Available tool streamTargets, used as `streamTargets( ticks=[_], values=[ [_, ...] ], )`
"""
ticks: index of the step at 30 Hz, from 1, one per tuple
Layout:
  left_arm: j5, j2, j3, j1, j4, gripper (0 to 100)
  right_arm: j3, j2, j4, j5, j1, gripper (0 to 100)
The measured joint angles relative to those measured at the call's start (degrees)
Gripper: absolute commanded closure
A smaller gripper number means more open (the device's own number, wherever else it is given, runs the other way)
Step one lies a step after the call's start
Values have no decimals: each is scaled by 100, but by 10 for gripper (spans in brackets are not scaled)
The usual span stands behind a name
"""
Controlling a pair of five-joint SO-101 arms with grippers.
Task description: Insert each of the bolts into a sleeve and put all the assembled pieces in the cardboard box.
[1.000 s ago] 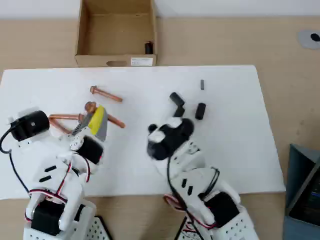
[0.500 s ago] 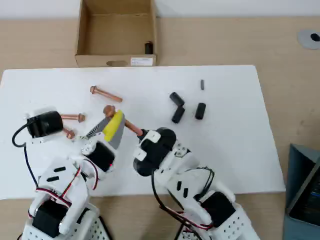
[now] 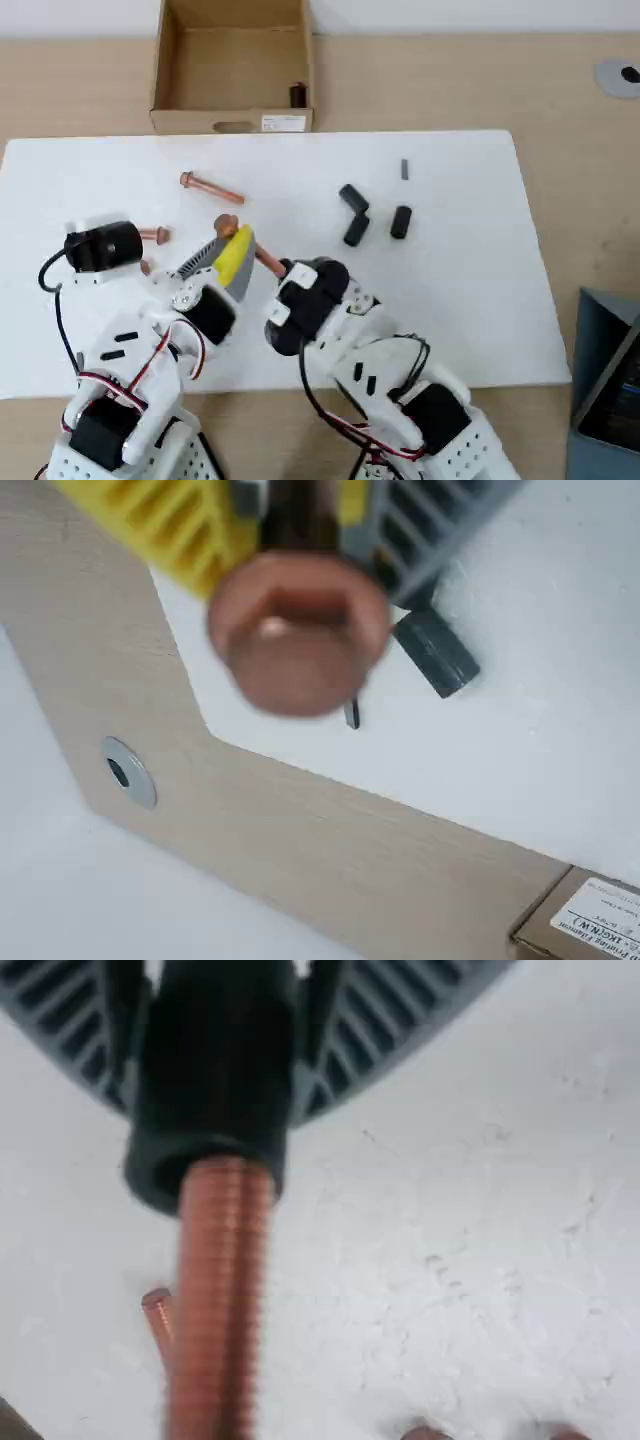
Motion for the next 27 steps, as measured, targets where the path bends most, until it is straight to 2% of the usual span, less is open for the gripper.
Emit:
streamTargets(
  ticks=[5, 11, 16, 19, 27],
  values=[
    [0, -26, 132, 0, -97, 998, 9, 0, 0, 0, -18, 989],
    [-9, 0, 475, -62, -607, 998, 0, 0, 0, -9, -264, 989],
    [-9, 0, 510, -70, -615, 998, 0, 0, 0, 0, -273, 989],
    [0, -26, 492, 0, -352, 998, 9, 0, 0, 0, -273, 989],
    [-53, -44, -35, 651, 993, 998, 18, 0, 9, 9, -264, 989]
  ],
)
